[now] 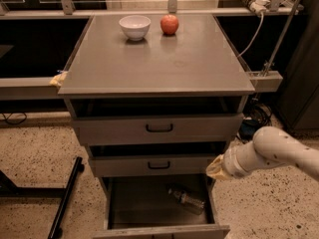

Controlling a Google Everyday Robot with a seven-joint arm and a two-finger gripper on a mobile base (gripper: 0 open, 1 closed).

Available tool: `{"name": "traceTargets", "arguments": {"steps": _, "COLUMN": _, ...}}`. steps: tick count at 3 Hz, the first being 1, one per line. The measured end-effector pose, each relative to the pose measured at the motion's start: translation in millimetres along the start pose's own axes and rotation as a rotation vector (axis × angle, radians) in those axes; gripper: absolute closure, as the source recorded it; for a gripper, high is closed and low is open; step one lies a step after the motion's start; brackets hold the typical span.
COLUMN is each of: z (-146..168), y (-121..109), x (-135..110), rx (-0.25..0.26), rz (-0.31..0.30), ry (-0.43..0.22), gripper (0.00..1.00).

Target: Pick water bottle from bottom drawer and place on counter

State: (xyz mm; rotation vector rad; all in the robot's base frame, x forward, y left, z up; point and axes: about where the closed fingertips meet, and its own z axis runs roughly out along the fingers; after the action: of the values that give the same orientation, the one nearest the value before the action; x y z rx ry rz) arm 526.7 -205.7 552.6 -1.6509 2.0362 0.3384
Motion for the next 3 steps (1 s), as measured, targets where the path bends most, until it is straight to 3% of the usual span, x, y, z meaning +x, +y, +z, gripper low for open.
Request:
{"name": "traceTargets", "arguments": {"steps": 1, "z": 62.9, "y": -17.0, "x": 24.1, "rx": 0.004, "rz": 0.023, "ry": -0.096, "gripper": 1.00}}
{"name": "traceTargets", "arguments": {"steps": 2, "z": 102.1, "y": 0.6, "x": 42.1, "rx": -0.049, "rz": 0.061, "ry": -0.118, "gripper": 1.00}}
{"name": "traceTargets", "arguments": {"steps": 3, "z": 112.0, "y": 1.0, "x": 51.3, "rx": -0.056, "rz": 0.060, "ry": -0.116, "gripper": 1.00}}
